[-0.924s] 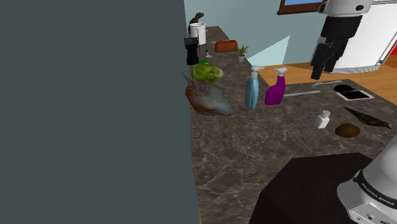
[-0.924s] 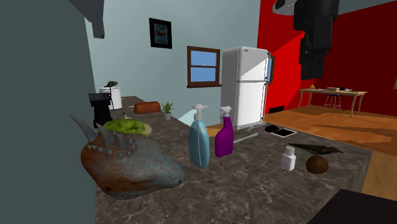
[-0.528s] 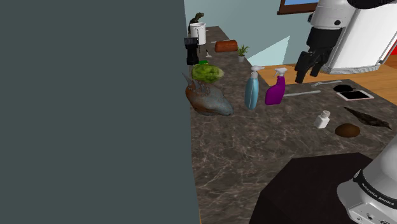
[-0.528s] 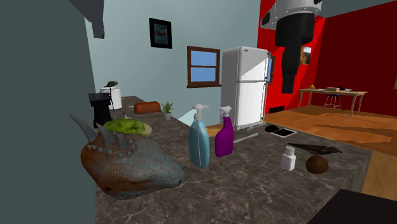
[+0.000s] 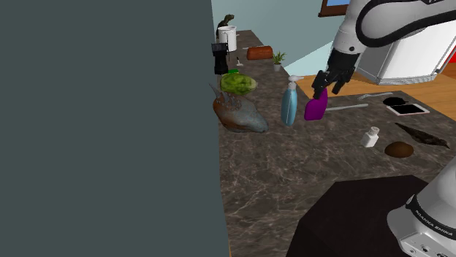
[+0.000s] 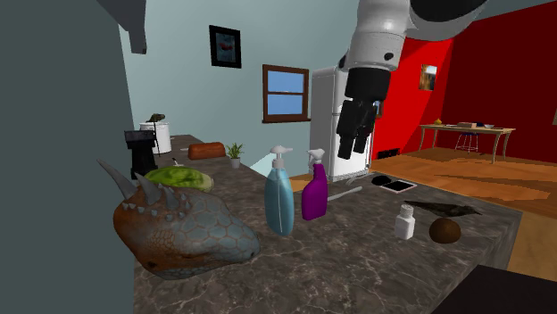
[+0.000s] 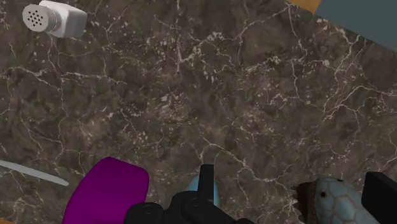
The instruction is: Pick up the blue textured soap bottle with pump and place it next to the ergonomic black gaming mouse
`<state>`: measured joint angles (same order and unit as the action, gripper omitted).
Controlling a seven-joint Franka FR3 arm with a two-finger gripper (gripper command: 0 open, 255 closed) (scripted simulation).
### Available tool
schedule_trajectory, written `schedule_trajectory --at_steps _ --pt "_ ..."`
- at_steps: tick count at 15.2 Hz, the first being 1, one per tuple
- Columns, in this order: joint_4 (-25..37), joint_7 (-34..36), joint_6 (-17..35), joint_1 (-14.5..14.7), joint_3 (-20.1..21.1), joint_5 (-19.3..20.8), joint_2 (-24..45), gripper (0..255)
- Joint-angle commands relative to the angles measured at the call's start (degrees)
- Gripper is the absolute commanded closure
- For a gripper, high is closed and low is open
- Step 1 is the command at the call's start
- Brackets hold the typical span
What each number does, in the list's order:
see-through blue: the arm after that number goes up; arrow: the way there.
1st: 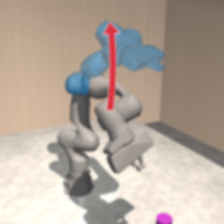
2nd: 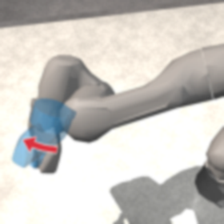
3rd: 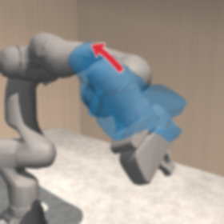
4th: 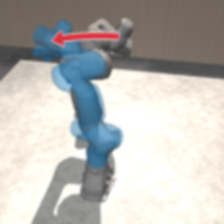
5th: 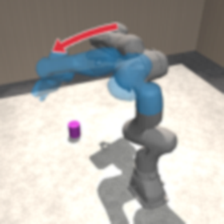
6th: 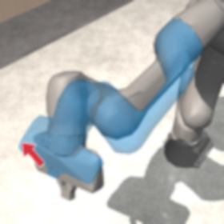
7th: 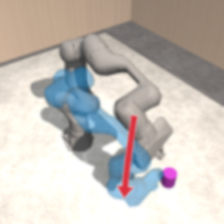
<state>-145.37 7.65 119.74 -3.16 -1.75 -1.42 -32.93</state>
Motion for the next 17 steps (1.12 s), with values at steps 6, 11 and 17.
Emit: schedule_trajectory --at_steps 6,11,17 --pt "1.4 3.9 18.3 -2.4 -0.3 0.7 12.9 0" --pt "5.3 6.8 29.0 -4.0 -0.8 1.3 22.9 0" --pt "10.7 9.8 38.0 -5.3 -1.6 1.9 33.0 0"
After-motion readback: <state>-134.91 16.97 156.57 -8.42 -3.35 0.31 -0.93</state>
